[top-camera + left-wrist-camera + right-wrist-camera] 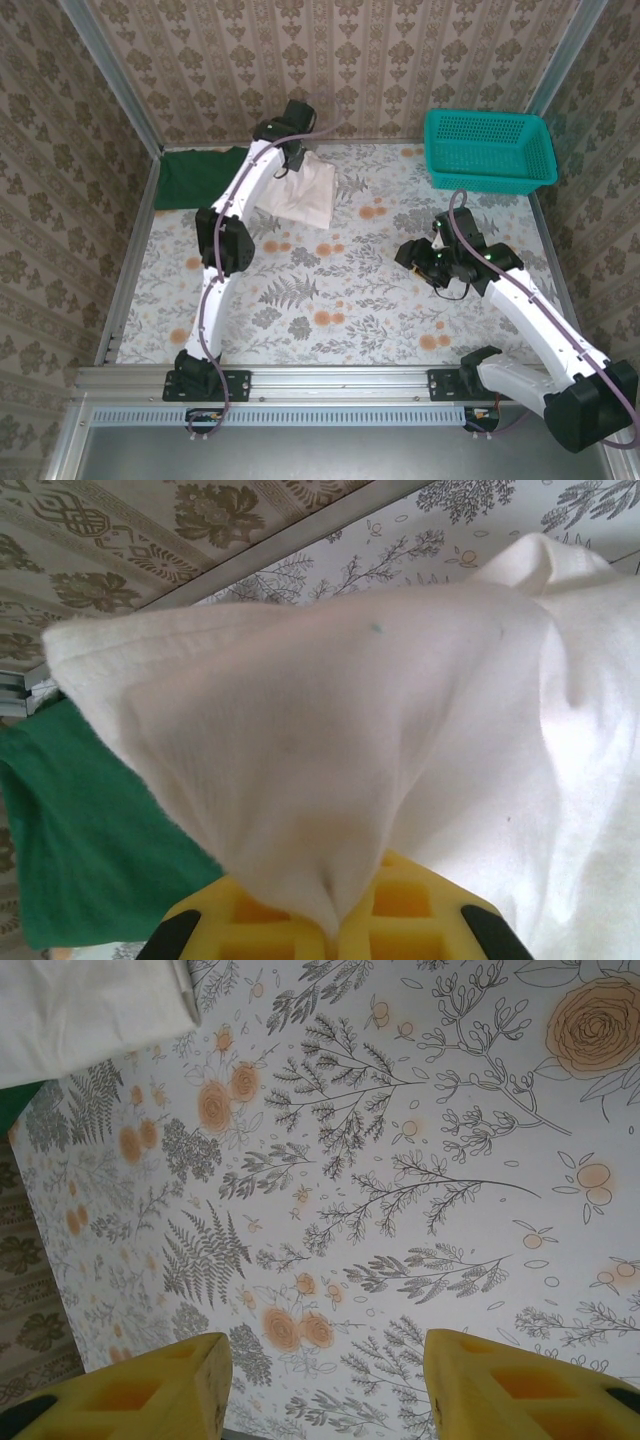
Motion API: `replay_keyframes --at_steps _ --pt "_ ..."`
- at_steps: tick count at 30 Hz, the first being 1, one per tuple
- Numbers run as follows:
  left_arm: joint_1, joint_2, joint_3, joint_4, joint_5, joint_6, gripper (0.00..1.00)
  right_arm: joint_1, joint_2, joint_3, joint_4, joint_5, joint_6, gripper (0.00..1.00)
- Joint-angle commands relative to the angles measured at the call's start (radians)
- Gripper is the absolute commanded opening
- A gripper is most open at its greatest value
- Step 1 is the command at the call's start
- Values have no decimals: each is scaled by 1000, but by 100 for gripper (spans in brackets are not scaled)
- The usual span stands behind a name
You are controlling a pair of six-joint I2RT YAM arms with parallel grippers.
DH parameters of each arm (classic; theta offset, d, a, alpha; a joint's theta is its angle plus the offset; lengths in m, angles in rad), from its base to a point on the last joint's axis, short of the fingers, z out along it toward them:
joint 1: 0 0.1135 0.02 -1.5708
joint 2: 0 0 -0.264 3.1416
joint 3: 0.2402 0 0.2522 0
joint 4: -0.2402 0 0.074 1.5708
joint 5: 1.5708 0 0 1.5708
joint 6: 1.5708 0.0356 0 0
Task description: Fold and stack the t-shirts
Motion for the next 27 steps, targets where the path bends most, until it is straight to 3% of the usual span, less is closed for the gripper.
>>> replay_keyframes --at_steps 1,6,11,27 --pt "66 -87 41 -33 2 89 0 -4 8 41 -42 -16 -2 55" --pt "125 -135 39 -44 116 168 0 -5 39 67 -67 -22 -20 55" --pt "198 -184 33 -41 234 166 0 -5 78 80 -60 -38 -10 54" --pt "321 -173 74 -62 321 172 0 10 185 147 -33 -48 15 52"
